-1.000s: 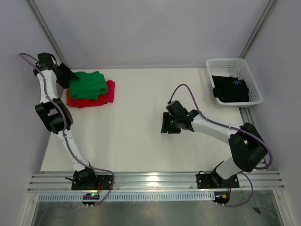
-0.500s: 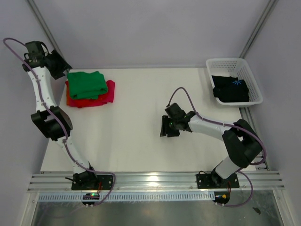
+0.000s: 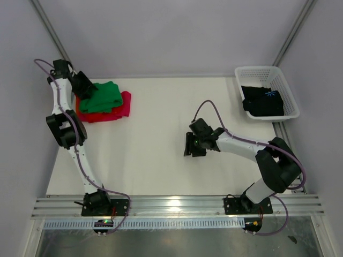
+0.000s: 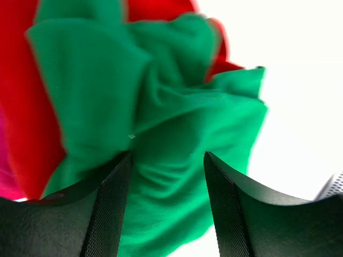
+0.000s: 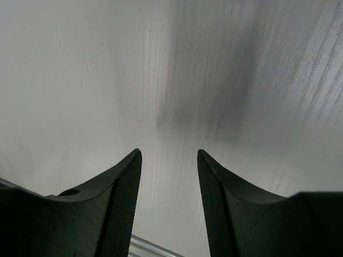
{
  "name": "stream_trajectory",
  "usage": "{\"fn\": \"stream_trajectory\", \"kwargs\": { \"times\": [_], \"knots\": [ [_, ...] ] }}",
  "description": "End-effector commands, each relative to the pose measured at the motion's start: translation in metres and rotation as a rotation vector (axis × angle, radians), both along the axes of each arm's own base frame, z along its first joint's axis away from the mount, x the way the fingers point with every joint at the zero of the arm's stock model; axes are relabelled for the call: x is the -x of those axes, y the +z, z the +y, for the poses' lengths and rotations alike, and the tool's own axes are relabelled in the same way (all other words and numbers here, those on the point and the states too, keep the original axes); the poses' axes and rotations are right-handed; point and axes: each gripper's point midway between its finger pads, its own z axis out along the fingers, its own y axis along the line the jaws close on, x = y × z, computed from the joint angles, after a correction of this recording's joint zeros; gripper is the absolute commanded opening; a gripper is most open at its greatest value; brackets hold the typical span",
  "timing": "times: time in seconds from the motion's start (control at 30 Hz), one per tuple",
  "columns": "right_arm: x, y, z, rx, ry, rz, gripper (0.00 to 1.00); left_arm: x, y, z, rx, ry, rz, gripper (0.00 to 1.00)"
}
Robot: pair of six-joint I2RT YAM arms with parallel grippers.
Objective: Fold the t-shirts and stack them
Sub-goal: Put the neatly folded tshirt into the corner of the board with the left arm
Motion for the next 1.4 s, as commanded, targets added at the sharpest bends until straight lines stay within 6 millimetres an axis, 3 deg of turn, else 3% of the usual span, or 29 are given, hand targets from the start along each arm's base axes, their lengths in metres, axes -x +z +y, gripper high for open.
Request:
{"fn": "stream_trajectory", "kwargs": {
  "times": [0.0, 0.1, 0.2, 0.3, 0.43, 0.6, 0.77, 0.87, 0.97, 1.0, 1.13, 1.37],
  "knots": [
    [-0.006, 0.011, 0.004, -0.037, -0.030, -0.033, 0.50, -0.018, 0.072, -0.018, -0.004, -0.026, -0.189, 0.59],
    [-0.009, 0.011, 0.006, -0.037, -0.028, -0.035, 0.50, -0.014, 0.046, -0.019, -0.035, -0.025, -0.124, 0.58],
    [-0.009, 0.010, 0.006, -0.033, -0.031, -0.036, 0.50, 0.009, -0.003, -0.020, -0.053, -0.041, 0.018, 0.56],
    [-0.008, 0.007, 0.005, -0.028, -0.030, -0.030, 0.50, 0.026, -0.023, -0.015, -0.096, -0.041, 0.098, 0.55],
    [-0.007, 0.002, 0.005, -0.026, -0.028, -0.018, 0.50, 0.044, -0.025, 0.007, -0.232, -0.018, 0.164, 0.55],
    [-0.008, 0.003, 0.008, -0.032, -0.018, -0.017, 0.50, 0.052, -0.020, 0.015, -0.284, -0.002, 0.196, 0.55],
    [-0.006, 0.002, 0.007, -0.029, -0.009, -0.017, 0.51, 0.049, 0.004, 0.008, -0.244, 0.001, 0.155, 0.54],
    [-0.004, 0.000, 0.005, -0.026, -0.011, -0.015, 0.50, 0.042, 0.033, 0.000, -0.222, -0.003, 0.081, 0.55],
    [-0.002, -0.003, 0.004, -0.027, -0.012, -0.010, 0.50, 0.040, 0.076, -0.009, -0.211, -0.001, -0.024, 0.56],
    [-0.001, -0.004, 0.004, -0.028, -0.013, -0.007, 0.50, 0.042, 0.099, -0.011, -0.217, 0.001, -0.077, 0.57],
    [-0.002, -0.004, 0.004, -0.030, -0.014, -0.017, 0.50, 0.052, 0.137, -0.024, -0.181, -0.009, -0.157, 0.57],
    [-0.005, -0.001, 0.007, -0.040, -0.002, -0.032, 0.50, 0.074, 0.174, -0.042, -0.145, -0.033, -0.254, 0.57]
  ]
}}
